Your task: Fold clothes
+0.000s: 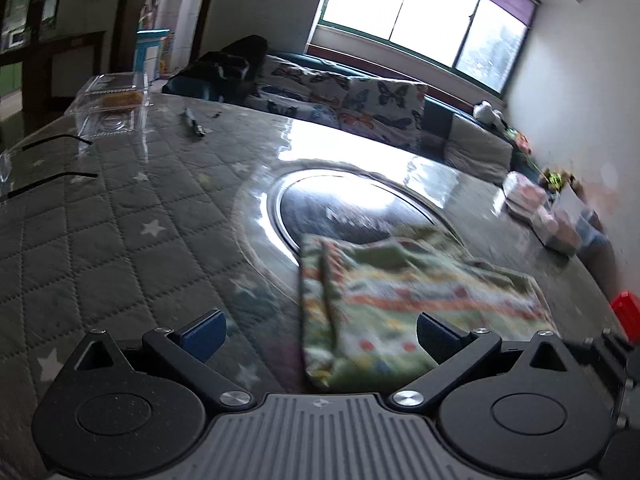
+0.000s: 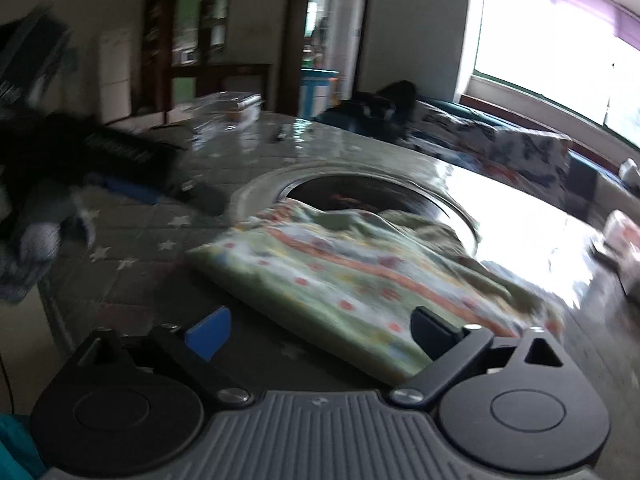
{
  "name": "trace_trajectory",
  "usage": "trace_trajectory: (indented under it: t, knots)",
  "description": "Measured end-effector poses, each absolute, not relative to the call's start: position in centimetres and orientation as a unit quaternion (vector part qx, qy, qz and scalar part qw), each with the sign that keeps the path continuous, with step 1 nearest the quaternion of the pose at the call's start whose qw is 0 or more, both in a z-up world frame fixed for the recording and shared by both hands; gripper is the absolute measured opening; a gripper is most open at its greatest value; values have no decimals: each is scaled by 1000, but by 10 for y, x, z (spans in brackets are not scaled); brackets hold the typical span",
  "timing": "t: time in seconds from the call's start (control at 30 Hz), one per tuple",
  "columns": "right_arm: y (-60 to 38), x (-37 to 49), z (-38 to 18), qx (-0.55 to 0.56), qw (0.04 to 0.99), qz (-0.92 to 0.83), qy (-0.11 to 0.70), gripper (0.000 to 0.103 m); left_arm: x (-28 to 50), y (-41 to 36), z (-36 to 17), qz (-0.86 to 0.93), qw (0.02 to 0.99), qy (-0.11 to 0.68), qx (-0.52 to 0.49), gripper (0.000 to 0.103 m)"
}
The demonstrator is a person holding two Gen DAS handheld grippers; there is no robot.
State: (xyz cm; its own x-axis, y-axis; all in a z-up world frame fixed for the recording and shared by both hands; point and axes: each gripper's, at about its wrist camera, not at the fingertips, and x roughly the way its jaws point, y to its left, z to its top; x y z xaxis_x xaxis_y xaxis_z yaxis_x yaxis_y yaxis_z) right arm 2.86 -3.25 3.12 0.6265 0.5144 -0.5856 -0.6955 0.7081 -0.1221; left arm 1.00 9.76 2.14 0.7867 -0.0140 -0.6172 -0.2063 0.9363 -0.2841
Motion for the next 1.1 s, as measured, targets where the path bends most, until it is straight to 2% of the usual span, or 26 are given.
trace_trajectory:
  t: [0.33,0.47,0.63,0.7,0.87,1.1]
  knots:
    - [25,30,26,-242,838,416,256,79,27,121,22,52,918,331,-214,103]
    - [47,29,21,-274,821,437,244,63,36,130,19,45,905,338,-255,103]
    - [61,38,18,-287,815,440,246,51,44,136,10,37,885,355,-300,103]
    - [62,42,16,-285,812,443,253,39,47,137,6,34,876,363,-316,103]
    - [50,55,24,-232,816,455,270,18,51,139,3,28,864,369,-343,103]
    - [27,67,45,-148,832,461,272,14,63,136,-2,10,832,381,-402,103]
